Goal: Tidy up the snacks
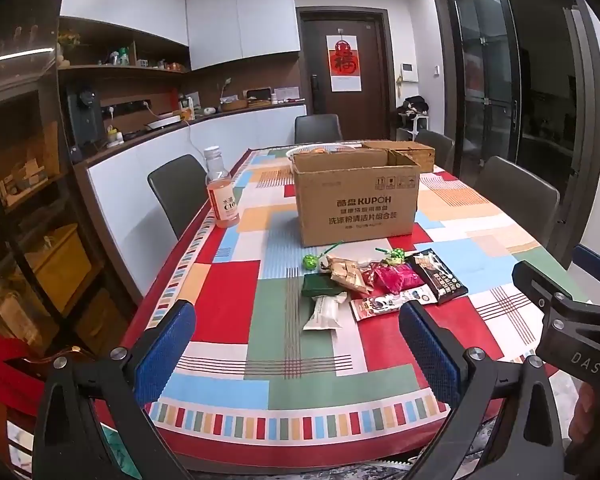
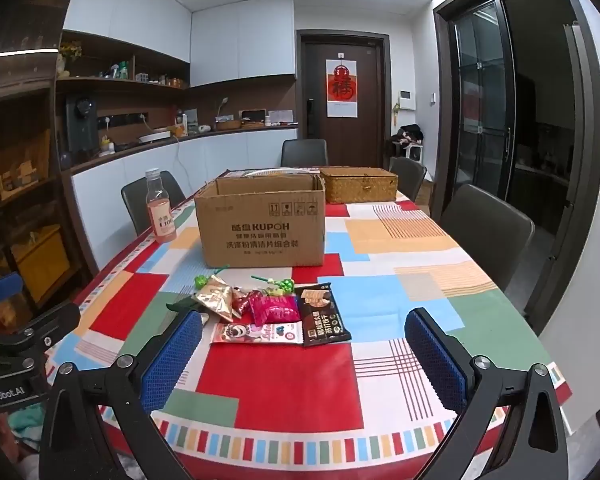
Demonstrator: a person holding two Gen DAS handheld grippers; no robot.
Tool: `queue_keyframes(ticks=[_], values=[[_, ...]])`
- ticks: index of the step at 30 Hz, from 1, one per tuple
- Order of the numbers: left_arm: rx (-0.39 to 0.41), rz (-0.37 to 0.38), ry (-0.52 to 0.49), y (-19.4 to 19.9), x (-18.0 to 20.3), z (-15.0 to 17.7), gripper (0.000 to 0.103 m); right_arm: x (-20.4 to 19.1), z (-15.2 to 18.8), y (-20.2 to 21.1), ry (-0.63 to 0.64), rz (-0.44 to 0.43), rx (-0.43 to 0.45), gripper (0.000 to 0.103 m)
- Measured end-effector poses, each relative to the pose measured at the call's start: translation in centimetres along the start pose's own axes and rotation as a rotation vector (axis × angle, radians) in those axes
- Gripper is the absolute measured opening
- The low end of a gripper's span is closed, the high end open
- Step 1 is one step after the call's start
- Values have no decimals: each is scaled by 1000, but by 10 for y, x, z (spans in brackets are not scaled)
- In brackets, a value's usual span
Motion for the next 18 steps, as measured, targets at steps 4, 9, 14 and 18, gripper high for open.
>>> queue_keyframes(ticks=[4,9,14,18], values=[[10,-6,5,1,-2,-1,103,-1,-5,-2,3,1,-6,103],[16,-11,7,3,-2,-2,103,0,-6,-3,4,0,-6,103],[21,-15,7,5,-3,-3,103,0,-7,-2,4,1,-6,103],[23,-16,8,6,-3,-4,103,-1,-9,0,4,1,-4,103]])
Point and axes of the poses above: each gripper's, at about its wrist camera, not at the fingertips, and y roughly against the way its jaws point, x to its right, z to its underside, the point moved 7 cm from there along -y, roughly the way its jaws point, and after that the axes turned 8 degrees about -x, right-handed, at the moved point
